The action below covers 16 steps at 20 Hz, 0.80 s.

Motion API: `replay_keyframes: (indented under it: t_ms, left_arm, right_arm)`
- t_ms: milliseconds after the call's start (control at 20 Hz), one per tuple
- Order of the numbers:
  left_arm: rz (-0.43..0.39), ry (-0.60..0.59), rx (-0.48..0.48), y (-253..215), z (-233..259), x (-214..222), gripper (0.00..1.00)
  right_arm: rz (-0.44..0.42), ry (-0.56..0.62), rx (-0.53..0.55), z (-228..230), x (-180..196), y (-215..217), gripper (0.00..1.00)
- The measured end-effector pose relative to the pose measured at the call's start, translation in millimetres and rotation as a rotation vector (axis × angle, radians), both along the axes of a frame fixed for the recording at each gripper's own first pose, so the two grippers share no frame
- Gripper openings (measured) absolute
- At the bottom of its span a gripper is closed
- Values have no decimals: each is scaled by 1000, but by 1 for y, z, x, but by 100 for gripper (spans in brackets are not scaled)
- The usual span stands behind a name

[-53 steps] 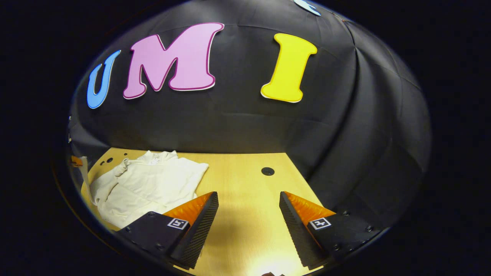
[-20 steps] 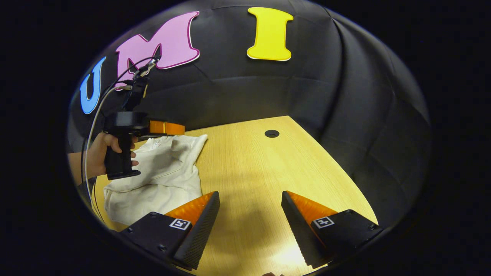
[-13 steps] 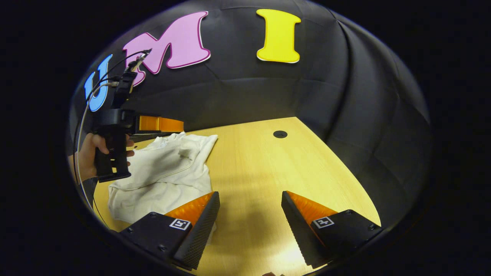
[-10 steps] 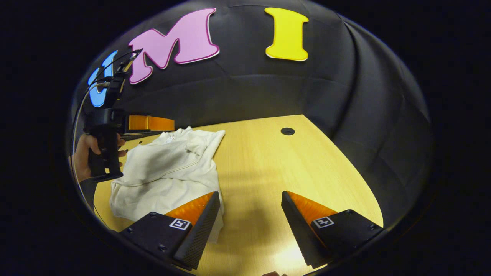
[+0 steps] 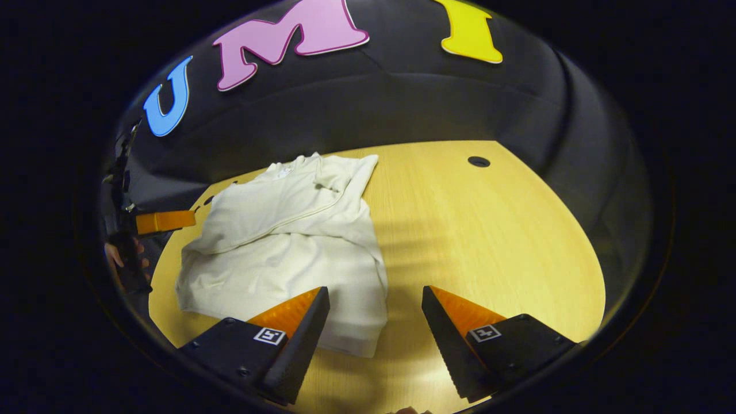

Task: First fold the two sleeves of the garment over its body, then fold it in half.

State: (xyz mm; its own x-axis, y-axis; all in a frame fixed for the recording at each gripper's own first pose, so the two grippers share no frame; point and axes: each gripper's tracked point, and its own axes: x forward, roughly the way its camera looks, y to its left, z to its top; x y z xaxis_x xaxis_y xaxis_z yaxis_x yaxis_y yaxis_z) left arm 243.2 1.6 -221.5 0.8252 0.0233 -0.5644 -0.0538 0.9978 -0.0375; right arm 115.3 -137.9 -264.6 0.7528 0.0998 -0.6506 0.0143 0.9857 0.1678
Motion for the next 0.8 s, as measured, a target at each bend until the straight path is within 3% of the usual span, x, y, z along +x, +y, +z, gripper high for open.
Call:
replay_keyframes:
  t_ms: [300,600,800]
  left_arm:
    - [119,110,-36,53,-55,-66,98]
    - [115,192,-41,53,-91,-92,98]
    - [120,191,9,53,-101,-91,98]
  right_arm:
    - [26,71,-2,-28,-3,19,99]
    - [-13,79,-4,-34,3,26,100]
    - [2,66,-88,-39,3,28,99]
